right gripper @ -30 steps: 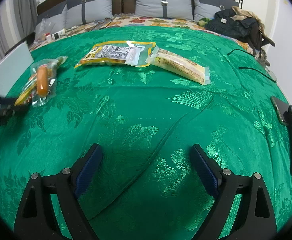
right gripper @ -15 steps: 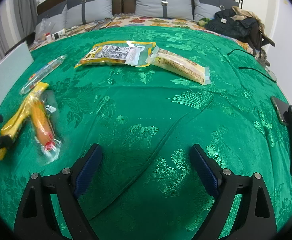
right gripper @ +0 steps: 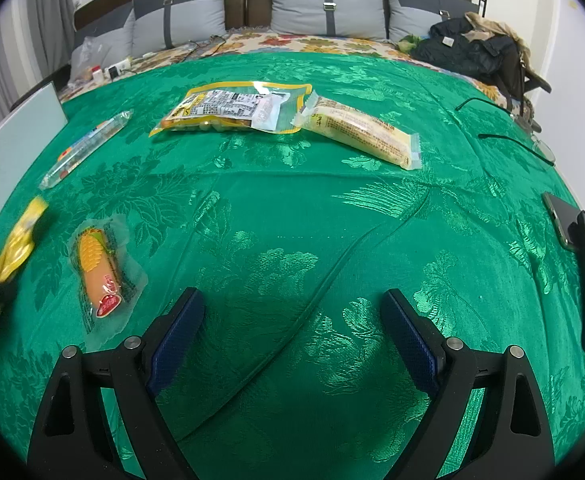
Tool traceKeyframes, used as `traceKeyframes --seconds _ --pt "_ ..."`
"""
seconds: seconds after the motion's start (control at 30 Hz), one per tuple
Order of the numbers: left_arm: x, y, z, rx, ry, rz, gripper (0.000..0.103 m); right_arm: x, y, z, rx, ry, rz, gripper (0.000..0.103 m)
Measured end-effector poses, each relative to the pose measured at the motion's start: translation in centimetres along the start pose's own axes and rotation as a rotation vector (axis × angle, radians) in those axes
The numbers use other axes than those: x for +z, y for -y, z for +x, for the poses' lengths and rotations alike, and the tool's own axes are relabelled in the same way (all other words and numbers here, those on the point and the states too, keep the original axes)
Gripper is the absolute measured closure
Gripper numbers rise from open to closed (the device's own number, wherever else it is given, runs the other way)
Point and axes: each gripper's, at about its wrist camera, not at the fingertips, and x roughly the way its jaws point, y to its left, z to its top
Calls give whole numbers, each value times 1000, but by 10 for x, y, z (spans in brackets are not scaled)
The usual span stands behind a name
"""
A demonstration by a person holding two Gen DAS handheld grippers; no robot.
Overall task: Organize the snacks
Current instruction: 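Hold the long yellow packet above the bed with the left tool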
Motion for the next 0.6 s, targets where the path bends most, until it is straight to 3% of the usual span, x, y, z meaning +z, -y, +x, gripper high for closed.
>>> traceKeyframes --seconds 0.03,0.1,0.17,0.23,0.3,0.37,0.6 --pt "-2 -2 1 -1 -2 1 46 0 0 0 0 0 0 10" --pt "0 -3 3 25 5 6 21 0 0 0 0 0 0 10" --pt "7 -2 5 48 51 18 17 0 0 0 0 0 0 10" --pt "14 -1 16 73 48 26 14 0 0 0 1 0 1 10" --pt "18 -8 23 62 68 -9 1 0 0 0 2 0 1 10" --pt "16 -15 25 60 93 -53 0 0 0 0 0 0 0 10" --pt "10 -18 20 64 135 -55 0 0 0 0 1 0 1 10"
